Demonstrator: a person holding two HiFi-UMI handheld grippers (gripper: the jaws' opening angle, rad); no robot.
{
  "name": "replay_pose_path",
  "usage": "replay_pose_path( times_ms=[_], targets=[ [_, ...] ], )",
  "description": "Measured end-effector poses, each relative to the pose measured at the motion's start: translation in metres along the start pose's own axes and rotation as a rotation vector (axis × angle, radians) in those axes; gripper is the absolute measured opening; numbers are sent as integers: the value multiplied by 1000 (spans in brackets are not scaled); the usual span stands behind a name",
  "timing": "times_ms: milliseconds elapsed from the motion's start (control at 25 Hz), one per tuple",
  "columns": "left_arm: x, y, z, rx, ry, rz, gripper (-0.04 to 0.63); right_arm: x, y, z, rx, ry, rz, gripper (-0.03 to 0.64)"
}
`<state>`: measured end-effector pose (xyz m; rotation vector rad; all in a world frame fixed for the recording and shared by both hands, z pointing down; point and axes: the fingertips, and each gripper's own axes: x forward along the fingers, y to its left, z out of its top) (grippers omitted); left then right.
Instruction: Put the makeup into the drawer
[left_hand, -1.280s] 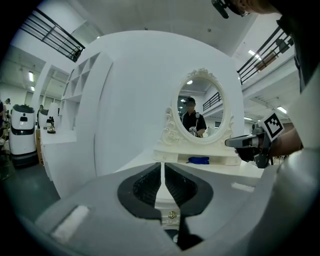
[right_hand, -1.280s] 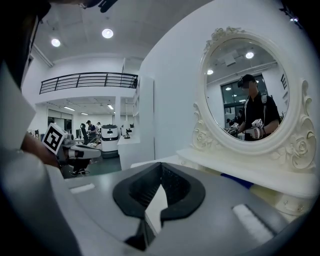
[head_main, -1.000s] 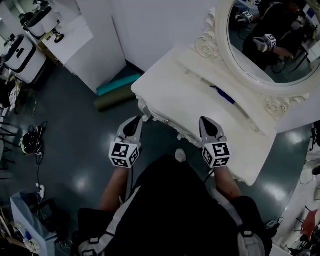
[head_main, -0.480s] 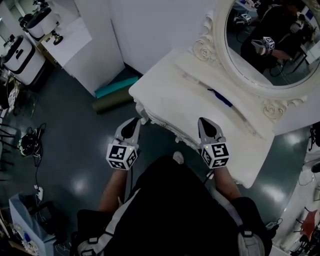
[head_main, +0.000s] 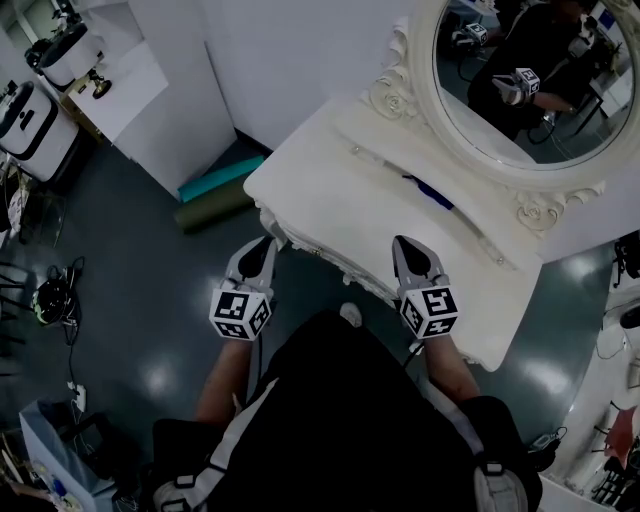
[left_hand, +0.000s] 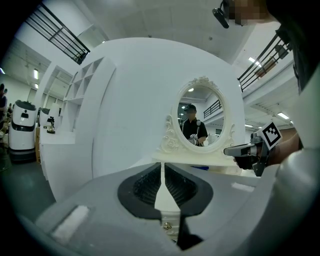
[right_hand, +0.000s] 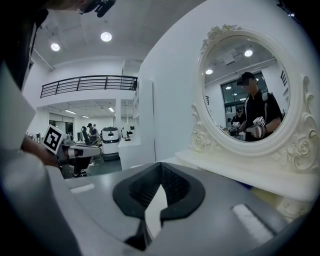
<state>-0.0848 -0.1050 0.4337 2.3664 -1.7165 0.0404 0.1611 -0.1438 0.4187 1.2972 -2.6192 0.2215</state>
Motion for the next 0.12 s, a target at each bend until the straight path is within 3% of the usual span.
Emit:
replay_pose_path(
  times_ms=[120],
  targets=[
    [4, -4, -3, -6, 6, -4, 25, 0, -6, -3, -4, 9, -5, -2]
  ],
)
